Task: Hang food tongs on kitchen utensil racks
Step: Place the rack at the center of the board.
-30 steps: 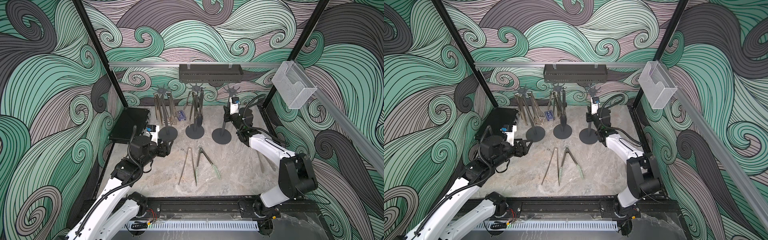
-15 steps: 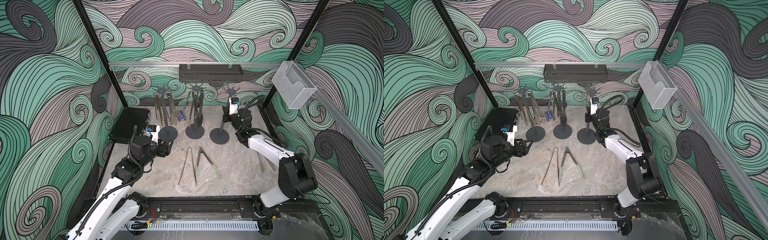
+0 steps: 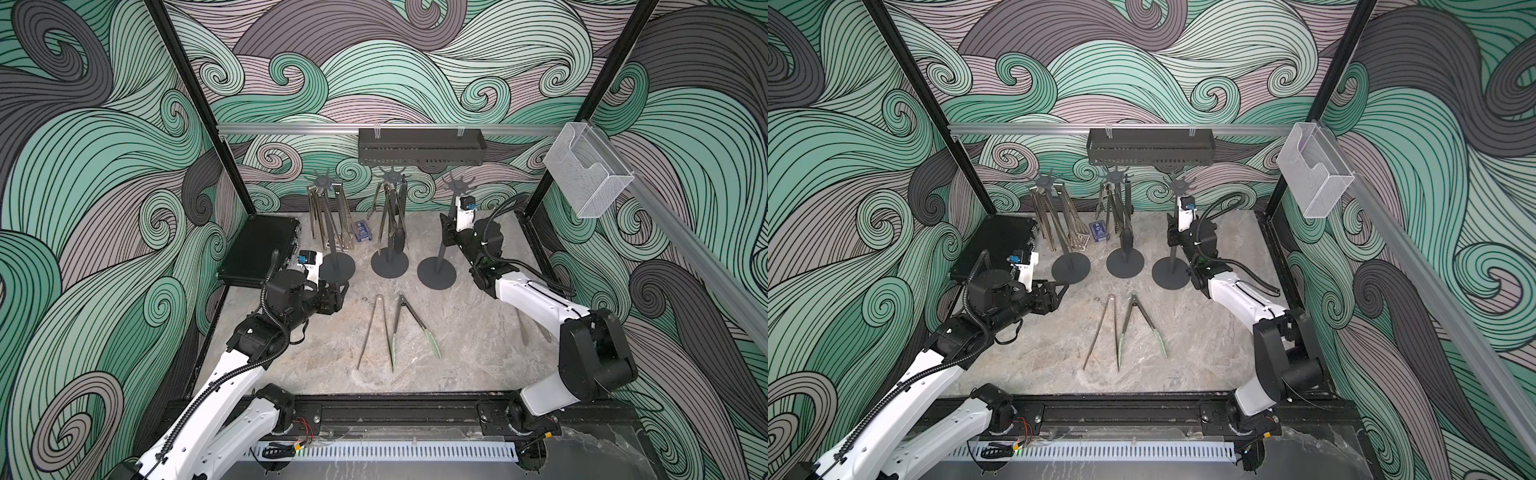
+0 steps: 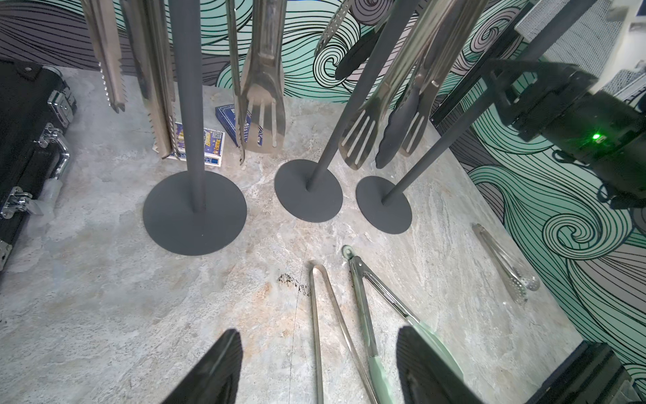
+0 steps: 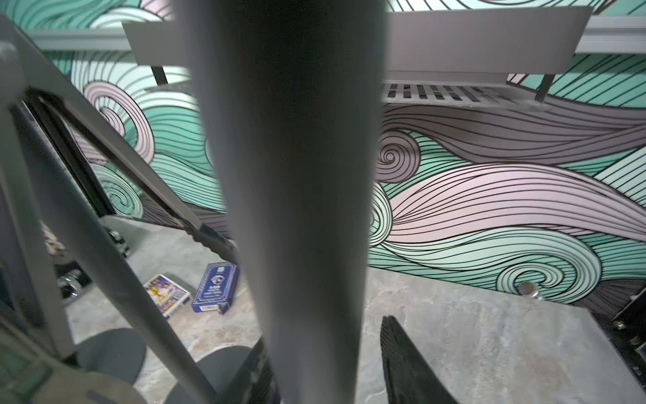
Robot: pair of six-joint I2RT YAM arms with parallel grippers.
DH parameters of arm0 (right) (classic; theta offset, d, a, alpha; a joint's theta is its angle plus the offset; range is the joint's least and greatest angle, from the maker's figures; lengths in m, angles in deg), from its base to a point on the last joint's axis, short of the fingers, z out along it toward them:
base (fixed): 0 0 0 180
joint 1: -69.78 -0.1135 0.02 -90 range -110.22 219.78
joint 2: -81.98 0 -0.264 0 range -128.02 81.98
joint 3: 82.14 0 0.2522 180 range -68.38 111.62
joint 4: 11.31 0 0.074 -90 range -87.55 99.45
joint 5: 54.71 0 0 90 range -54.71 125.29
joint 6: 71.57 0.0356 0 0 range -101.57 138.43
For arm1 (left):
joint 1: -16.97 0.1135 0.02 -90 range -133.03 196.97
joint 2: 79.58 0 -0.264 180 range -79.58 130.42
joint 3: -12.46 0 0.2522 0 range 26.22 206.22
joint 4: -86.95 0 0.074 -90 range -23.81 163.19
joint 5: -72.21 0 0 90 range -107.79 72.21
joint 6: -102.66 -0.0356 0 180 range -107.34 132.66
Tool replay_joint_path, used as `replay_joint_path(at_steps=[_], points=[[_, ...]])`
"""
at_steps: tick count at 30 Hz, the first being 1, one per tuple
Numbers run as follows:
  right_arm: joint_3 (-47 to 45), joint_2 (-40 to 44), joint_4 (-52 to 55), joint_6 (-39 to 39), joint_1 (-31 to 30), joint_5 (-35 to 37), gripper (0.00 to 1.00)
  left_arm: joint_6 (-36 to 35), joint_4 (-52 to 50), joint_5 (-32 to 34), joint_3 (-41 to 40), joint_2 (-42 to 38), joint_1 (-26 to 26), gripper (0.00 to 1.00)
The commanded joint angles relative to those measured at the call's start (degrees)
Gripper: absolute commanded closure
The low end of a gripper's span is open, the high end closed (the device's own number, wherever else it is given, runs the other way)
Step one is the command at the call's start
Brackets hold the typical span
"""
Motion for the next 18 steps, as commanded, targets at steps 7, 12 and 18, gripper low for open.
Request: replay_joint_path(at_steps=[7,12,18], points=[[-1.4,6.2,-1.0,-0.6,-0.3,0.7,0.17,0.0,-4.4,-3.0,0.6,0.9,0.3,0.32],[-4.9,12.6,1.6,-0.3,-0.3,0.7,0.13,0.2,-9.1,-3.8,2.0,2.6,0.3,0.33],[-12.2,25.5,8.1,0.8,-0.3,1.7,0.11,1.5,-11.1,-6.7,1.4,4.8,0.1,0.33]])
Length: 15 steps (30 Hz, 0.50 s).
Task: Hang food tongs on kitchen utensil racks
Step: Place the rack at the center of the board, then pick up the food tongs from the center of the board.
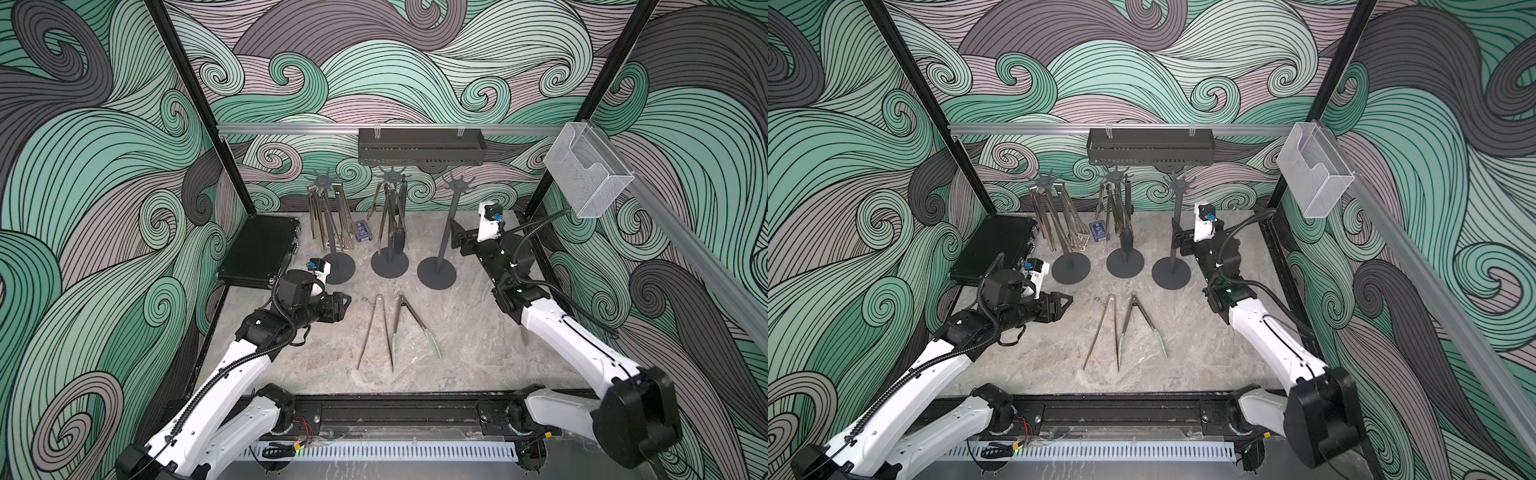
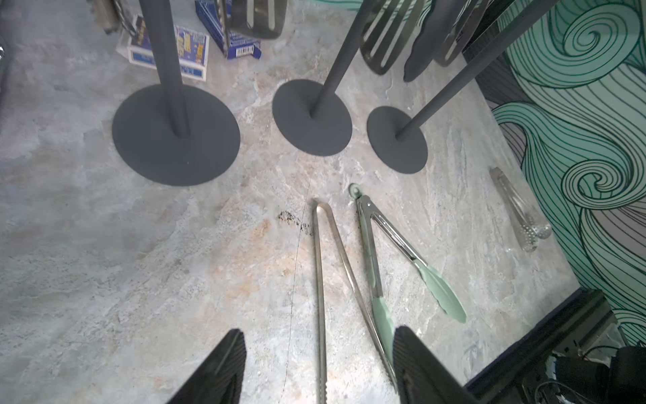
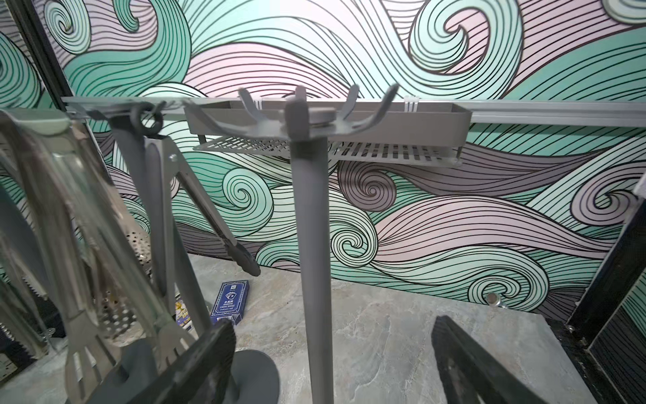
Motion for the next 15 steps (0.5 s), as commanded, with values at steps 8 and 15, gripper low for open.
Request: replay_joint_path(at_steps=[8,15], points=[[-6.9,21.4,23.6,5.8,-0.2,11.6,0.10,2.6,-2.1,-5.4,-0.2,3.7,-0.6,0.34],[-2.5,24.8,44.0,12.3,-0.3,18.5,0.10,1.7,-4.2,-7.5,1.7,15.0,-4.0,0.38]])
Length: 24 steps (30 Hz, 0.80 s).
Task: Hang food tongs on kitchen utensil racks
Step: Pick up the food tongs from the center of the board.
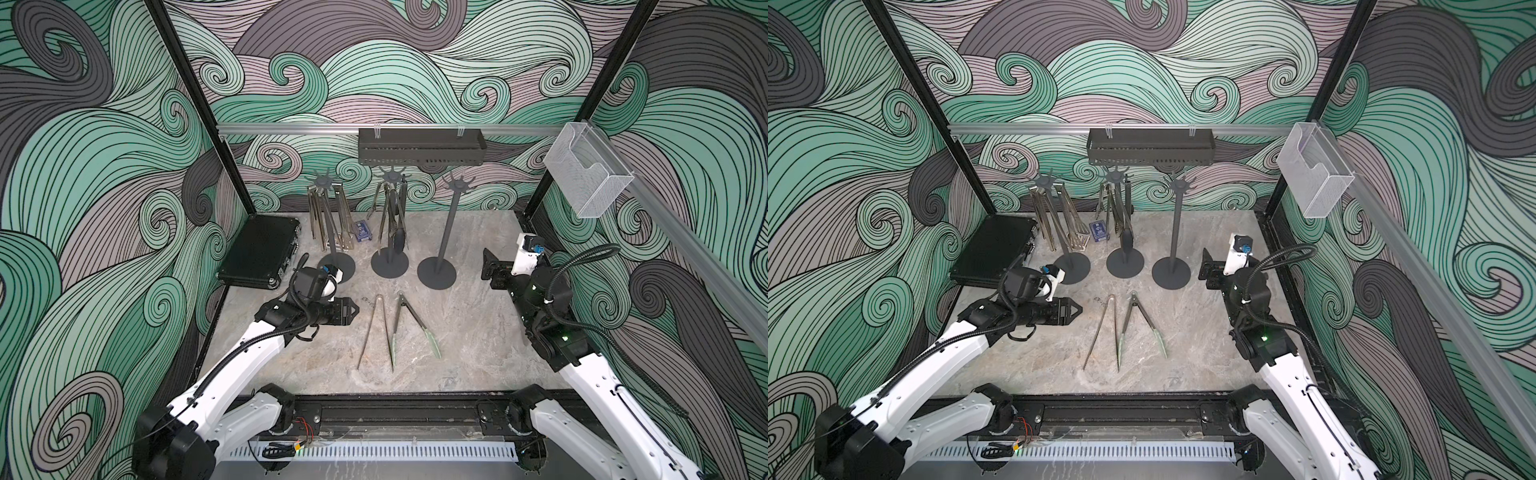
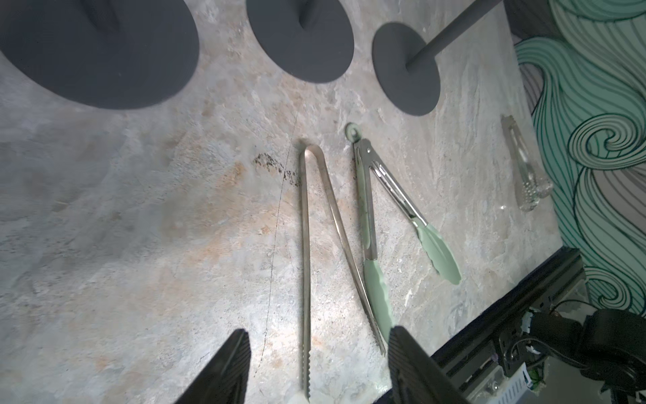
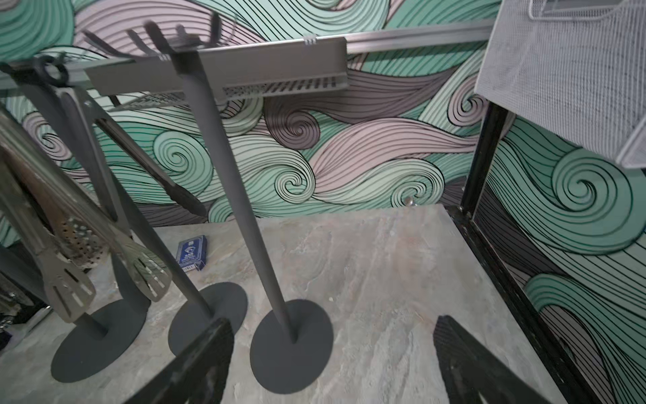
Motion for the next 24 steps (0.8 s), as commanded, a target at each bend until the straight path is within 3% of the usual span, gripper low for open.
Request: replay_joint_path(at_steps=[1,9,16,24], points=[[1.9,1.8,13.2,4.6,-0.2,4.6,0.10,-0.6,-4.3,-1.2,2.7,5.9,-2.6,0.38],[-1.2,5.8,17.5,7.1,-0.1,3.3,0.10,-0.1,-9.3,9.7,8.7,20.8,-10.1,0.49],[-1.7,5.3,17.1,6.9,-0.1,1.8,0.10,1.4,-5.9,10.4,8.7,26.3,-12.8,0.51],[-1.9,6.0,17.0,6.1,-0.1,1.2,0.10,1.6,-4.0,15.7,10.2,33.6,-17.2,0.57]])
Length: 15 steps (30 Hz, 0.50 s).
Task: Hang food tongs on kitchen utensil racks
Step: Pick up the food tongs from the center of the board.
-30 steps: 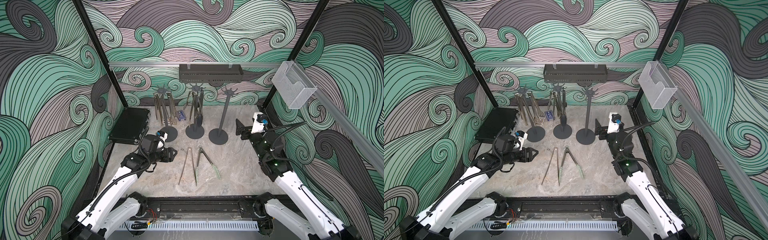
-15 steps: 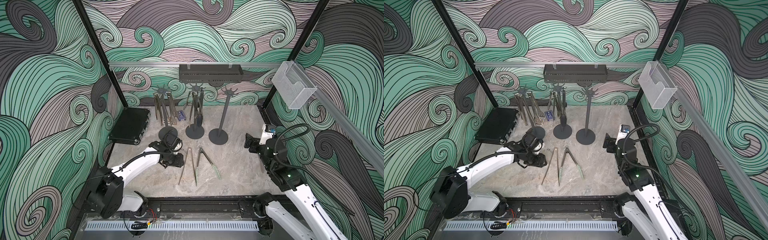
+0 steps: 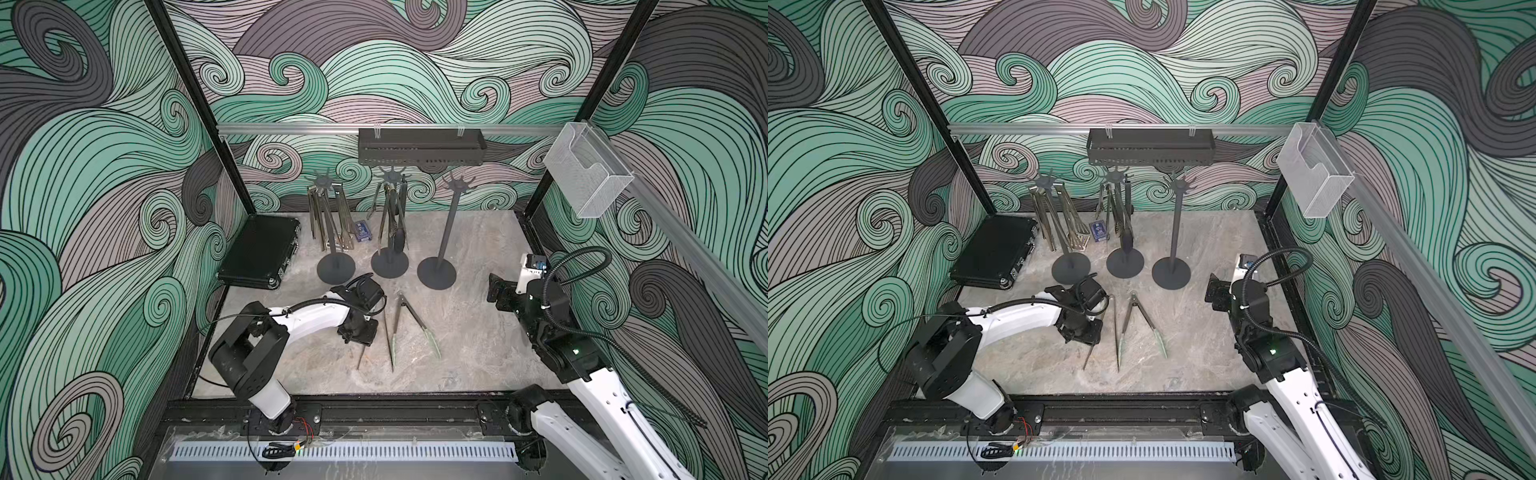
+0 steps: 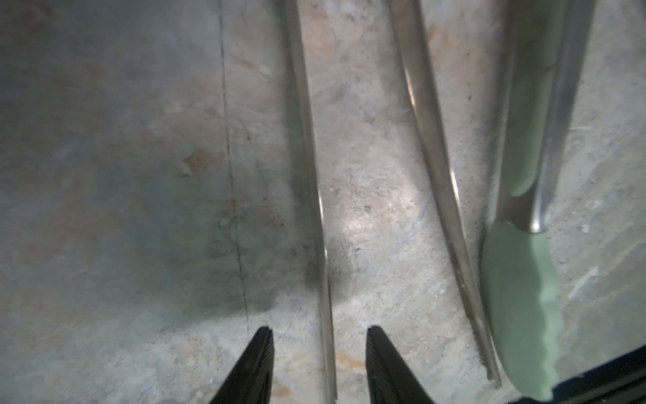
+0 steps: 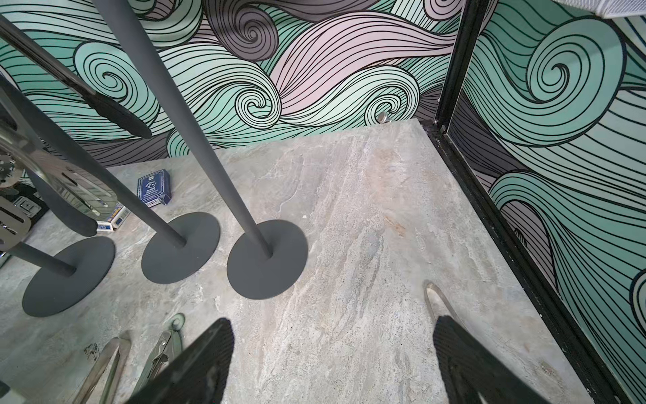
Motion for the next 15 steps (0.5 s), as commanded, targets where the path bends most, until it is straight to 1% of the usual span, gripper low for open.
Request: replay_joint_path(at_steps=[1,11,15], points=[[-0.8,0.9,0.1,-0.1,-0.1,-0.4,0.10,0.9,1.1,4.0,2.1,1.6,-1.0,0.57],[-1.1,1.4,0.0,0.1,-0.1,-0.7,0.10,2.2,5.7,6.5,0.3,4.3,-1.7,0.72],[-1.2,1.6,0.0,0.1,-0.2,-0.8,0.10,2.5,5.6,7.4,-0.6,5.0,-2.5,0.74]])
